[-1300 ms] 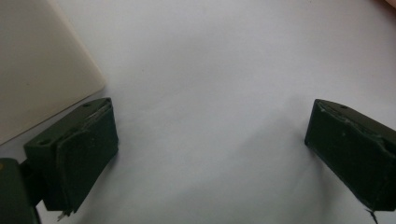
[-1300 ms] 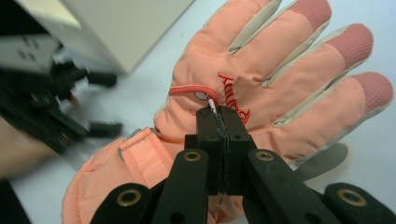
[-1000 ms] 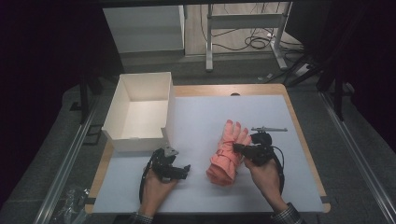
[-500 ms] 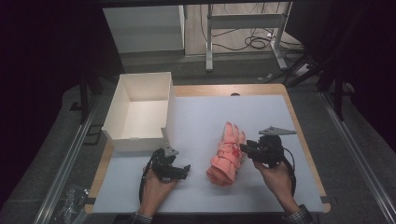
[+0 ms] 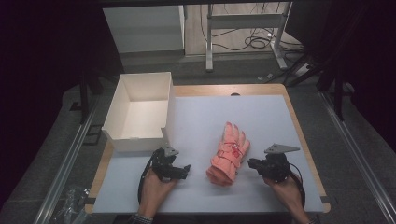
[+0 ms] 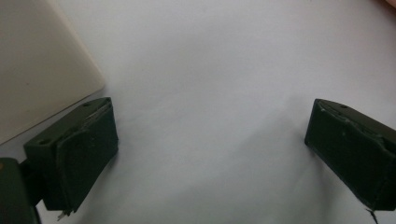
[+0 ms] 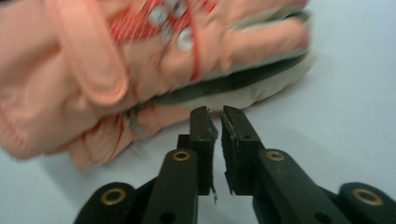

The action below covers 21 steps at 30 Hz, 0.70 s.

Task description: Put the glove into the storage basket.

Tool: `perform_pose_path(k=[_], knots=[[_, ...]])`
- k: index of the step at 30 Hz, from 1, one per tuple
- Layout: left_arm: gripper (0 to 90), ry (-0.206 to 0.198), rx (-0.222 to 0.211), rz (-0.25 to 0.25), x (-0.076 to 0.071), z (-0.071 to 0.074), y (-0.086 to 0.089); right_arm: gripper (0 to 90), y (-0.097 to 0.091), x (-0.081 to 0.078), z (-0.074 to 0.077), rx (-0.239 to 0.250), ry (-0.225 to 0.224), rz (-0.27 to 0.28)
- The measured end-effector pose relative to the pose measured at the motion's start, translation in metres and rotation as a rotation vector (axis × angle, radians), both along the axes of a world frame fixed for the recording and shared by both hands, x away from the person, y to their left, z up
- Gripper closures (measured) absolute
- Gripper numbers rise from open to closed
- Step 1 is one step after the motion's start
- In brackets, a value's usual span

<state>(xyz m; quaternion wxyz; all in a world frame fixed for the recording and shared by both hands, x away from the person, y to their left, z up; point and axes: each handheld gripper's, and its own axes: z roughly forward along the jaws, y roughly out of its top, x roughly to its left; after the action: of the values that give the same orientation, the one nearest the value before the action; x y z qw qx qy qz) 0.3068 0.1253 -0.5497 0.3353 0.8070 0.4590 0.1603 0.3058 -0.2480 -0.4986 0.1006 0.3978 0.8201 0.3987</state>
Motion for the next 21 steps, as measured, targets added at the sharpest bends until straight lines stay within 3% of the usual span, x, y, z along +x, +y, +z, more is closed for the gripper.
perform_pose_path(k=[9, 13, 21], knots=[[2.4, -0.003, -0.002, 0.001, 0.0, 0.0, 0.0, 84.5, 0.022, -0.005, -0.024, -0.013, 0.015, 0.085], [2.5, -0.004, -0.002, 0.001, 0.0, 0.0, 0.0, 84.6, 0.032, -0.003, -0.028, -0.041, 0.011, 0.092], [2.5, -0.005, -0.003, 0.001, 0.0, 0.0, 0.0, 84.6, 0.043, 0.005, -0.03, -0.038, 0.022, 0.1]])
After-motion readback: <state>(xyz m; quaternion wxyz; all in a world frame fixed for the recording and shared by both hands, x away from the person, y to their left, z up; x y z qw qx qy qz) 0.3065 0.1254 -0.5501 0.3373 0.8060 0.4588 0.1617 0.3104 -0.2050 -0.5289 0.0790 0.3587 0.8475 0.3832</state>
